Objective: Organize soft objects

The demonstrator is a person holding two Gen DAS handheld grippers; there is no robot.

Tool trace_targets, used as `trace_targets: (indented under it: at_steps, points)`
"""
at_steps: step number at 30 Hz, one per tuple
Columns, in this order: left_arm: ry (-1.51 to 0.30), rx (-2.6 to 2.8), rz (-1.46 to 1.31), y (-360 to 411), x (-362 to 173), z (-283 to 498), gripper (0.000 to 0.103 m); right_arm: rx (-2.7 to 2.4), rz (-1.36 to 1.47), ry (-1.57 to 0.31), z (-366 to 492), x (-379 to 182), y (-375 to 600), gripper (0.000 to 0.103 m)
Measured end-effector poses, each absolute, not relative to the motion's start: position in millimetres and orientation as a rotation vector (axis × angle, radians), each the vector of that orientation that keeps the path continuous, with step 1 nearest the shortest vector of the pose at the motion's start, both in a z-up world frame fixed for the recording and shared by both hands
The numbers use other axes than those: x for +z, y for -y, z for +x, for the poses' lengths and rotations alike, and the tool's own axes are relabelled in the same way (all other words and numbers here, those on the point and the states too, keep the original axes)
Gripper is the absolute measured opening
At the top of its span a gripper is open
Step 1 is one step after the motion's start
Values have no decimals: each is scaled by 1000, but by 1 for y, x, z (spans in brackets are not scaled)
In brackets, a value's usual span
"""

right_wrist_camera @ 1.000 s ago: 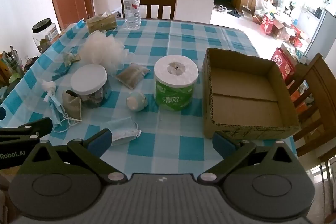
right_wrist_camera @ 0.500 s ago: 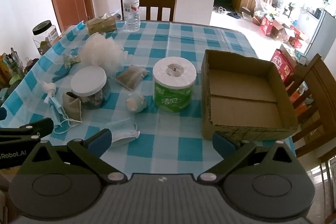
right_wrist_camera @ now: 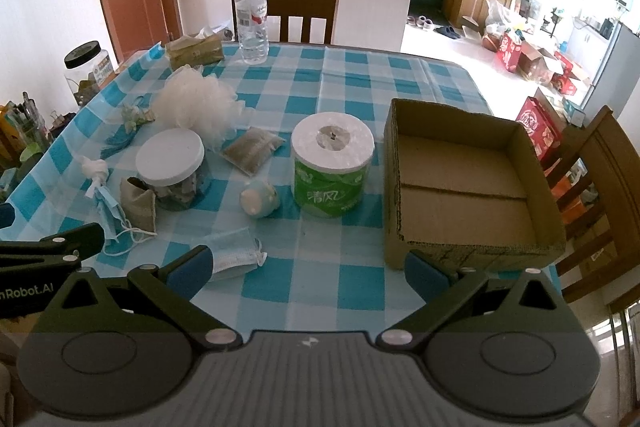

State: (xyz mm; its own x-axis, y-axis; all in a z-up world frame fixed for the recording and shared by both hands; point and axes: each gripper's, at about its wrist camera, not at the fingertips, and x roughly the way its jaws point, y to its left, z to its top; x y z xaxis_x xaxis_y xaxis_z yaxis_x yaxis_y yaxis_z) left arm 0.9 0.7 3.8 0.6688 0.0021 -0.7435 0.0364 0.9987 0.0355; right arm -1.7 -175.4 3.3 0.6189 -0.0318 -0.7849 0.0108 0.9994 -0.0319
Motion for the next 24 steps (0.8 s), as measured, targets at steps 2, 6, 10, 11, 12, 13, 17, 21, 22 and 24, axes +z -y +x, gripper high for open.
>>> trace_targets:
  at_steps: [2, 6, 10, 11, 12, 13, 17, 21, 22, 24]
  points:
    - [-838, -19, 49, -1, 4, 1, 102, -24, -28, -904, -1, 4, 175, 103]
    - [-838, -20, 49, 0, 4, 0, 102, -25, -27, -903, -1, 4, 175, 103]
    - [-837, -19, 50, -1, 3, 0, 102, -25, -26, -903, -1, 4, 176, 103]
    - [-837, -20, 49, -1, 4, 0, 102, -25, -26, -904, -1, 4, 175, 103]
    - [-836, -20, 49, 0, 4, 0, 102, -24, -27, -903, -1, 4, 175, 103]
    - [-836, -19, 50, 0, 3, 0, 102, -25, -27, -903, -1, 4, 175, 103]
    - [-836, -19, 50, 0, 3, 0, 102, -22, -25, -904, 0, 4, 177, 103]
    - [-836, -19, 51, 0, 3, 1, 102, -18, -25, -903, 2, 5, 180, 103]
    - [-837, -18, 52, 0, 3, 1, 102, -17, -24, -902, 3, 5, 180, 103]
    - [-836, -18, 51, 0, 4, 0, 102, -13, -23, -903, 4, 5, 181, 103]
